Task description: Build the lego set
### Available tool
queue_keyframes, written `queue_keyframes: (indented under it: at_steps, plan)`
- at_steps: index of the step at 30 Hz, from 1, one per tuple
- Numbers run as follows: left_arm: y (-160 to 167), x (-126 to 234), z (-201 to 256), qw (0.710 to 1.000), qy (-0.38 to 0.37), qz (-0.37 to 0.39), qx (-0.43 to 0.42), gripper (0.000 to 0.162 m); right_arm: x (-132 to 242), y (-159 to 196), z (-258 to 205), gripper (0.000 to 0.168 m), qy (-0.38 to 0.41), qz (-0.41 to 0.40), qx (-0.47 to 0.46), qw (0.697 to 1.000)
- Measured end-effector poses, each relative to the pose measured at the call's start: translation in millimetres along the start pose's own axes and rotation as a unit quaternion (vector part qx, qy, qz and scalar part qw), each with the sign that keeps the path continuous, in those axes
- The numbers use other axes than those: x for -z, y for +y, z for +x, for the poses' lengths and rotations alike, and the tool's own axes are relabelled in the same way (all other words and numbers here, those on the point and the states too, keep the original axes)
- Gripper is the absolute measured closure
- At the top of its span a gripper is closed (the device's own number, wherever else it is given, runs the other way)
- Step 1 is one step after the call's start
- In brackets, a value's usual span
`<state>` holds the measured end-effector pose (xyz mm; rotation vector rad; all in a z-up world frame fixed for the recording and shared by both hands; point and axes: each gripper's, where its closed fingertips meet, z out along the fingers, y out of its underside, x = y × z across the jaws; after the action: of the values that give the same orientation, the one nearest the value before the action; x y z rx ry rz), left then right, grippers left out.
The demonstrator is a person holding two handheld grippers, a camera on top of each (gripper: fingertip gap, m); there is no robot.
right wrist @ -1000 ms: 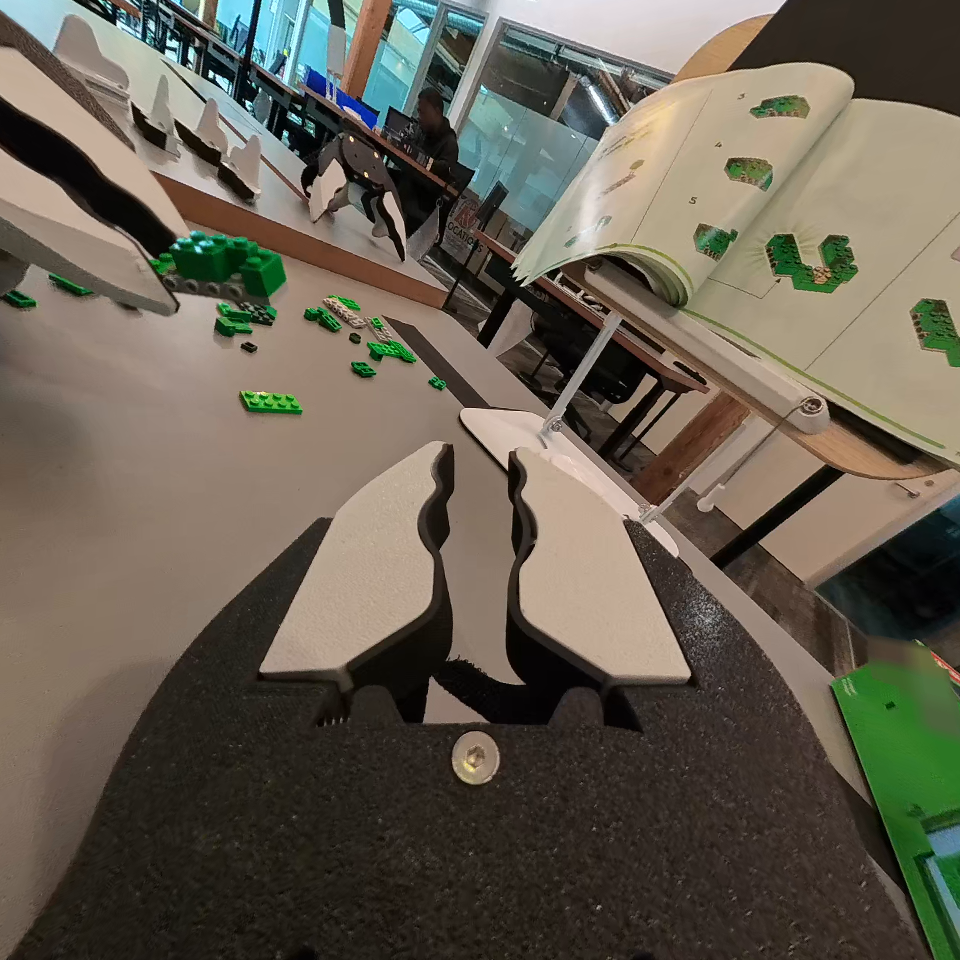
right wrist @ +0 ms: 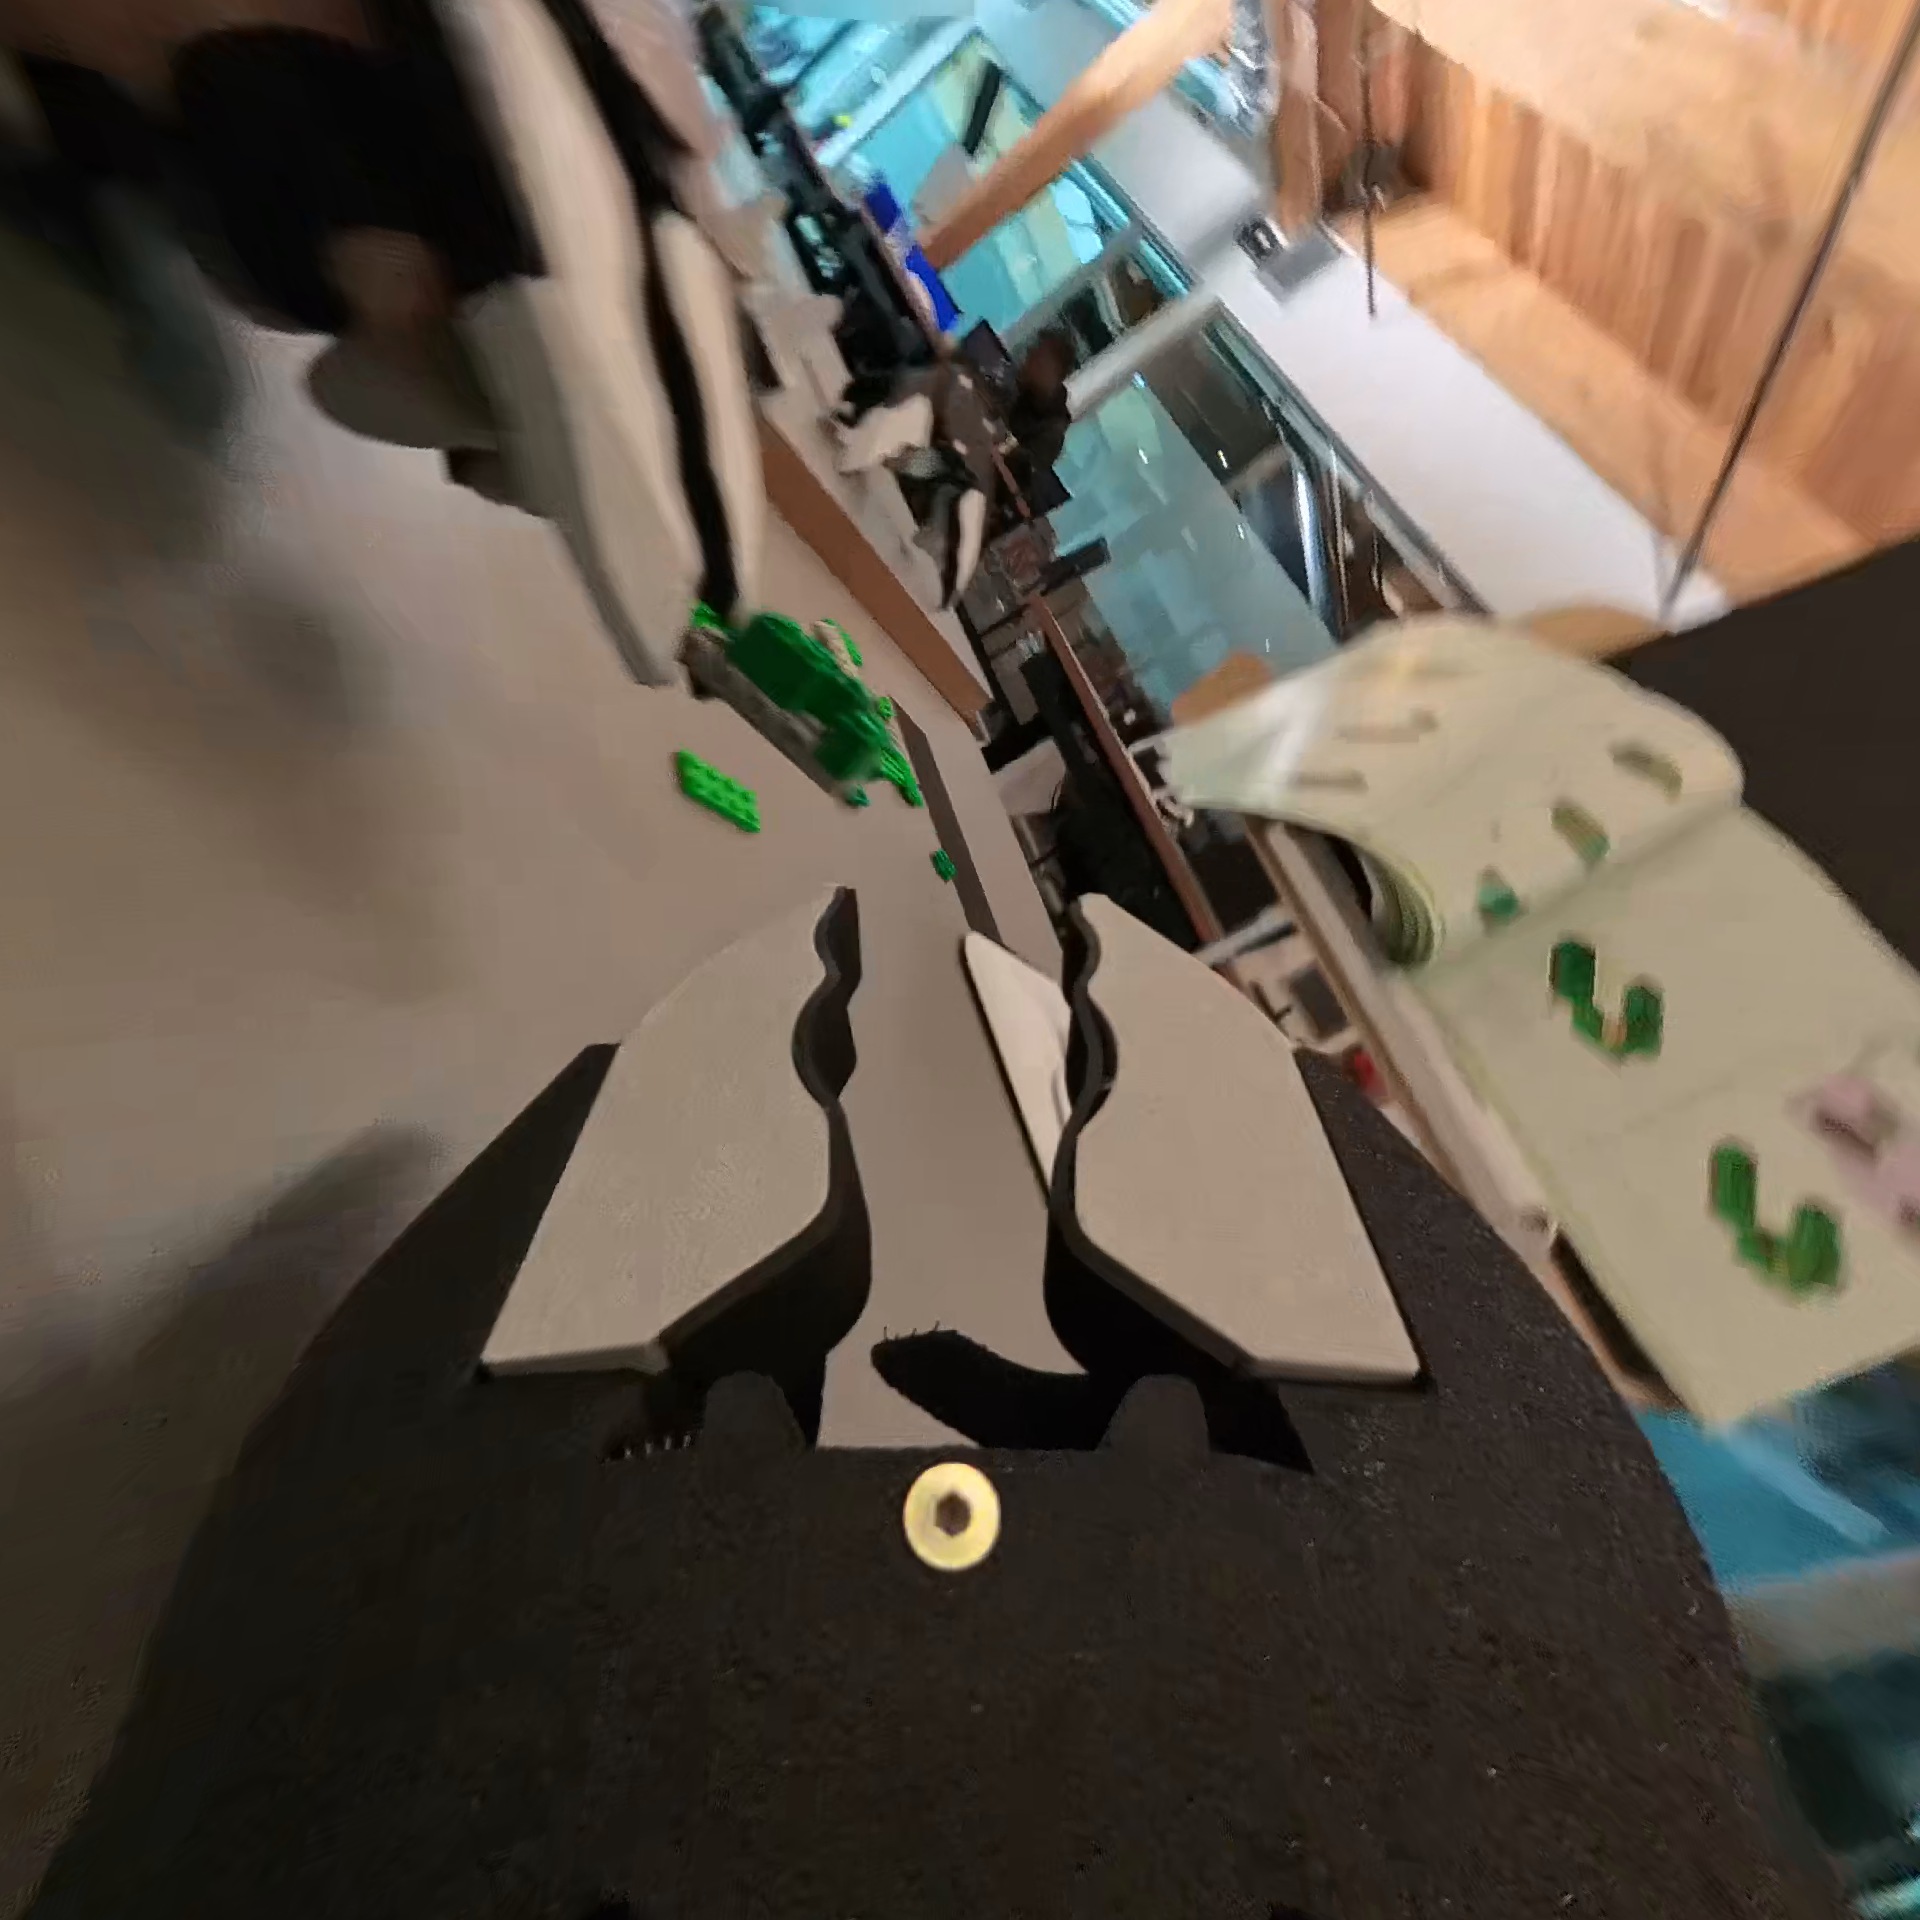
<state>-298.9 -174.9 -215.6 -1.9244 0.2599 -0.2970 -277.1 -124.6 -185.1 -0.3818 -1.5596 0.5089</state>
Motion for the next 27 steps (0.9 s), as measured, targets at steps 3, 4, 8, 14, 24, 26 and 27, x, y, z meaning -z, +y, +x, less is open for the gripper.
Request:
queue_keyframes:
  at_steps: [3,4,8,14,24,26,27]
  plan:
    - [7,-1,7,0.997,0.053,-0.024,0.056,0.145,-3,-16,-21,0.130,-0.020,0.010,0.092,0.996]
    - [9,-1,9,0.996,0.062,-0.030,0.063,0.146,-5,-17,-27,0.130,-0.029,0.007,0.110,0.993]
    - [17,-5,15,0.994,0.073,-0.064,0.057,0.145,-11,-14,-39,0.130,-0.036,-0.014,0.183,0.982]
    - [24,-10,22,0.992,0.076,-0.094,0.024,0.146,-11,-11,-48,0.143,-0.035,-0.021,0.263,0.964]
    - [28,-12,28,0.991,0.085,-0.106,0.003,0.145,-12,-7,-53,0.150,-0.054,-0.040,0.285,0.956]
    - [28,-12,27,0.991,0.084,-0.107,0.006,0.145,-12,-6,-54,0.150,-0.051,-0.042,0.285,0.956]
    - [28,-12,27,0.991,0.083,-0.110,0.005,0.145,-13,-5,-54,0.150,-0.050,-0.042,0.279,0.958]
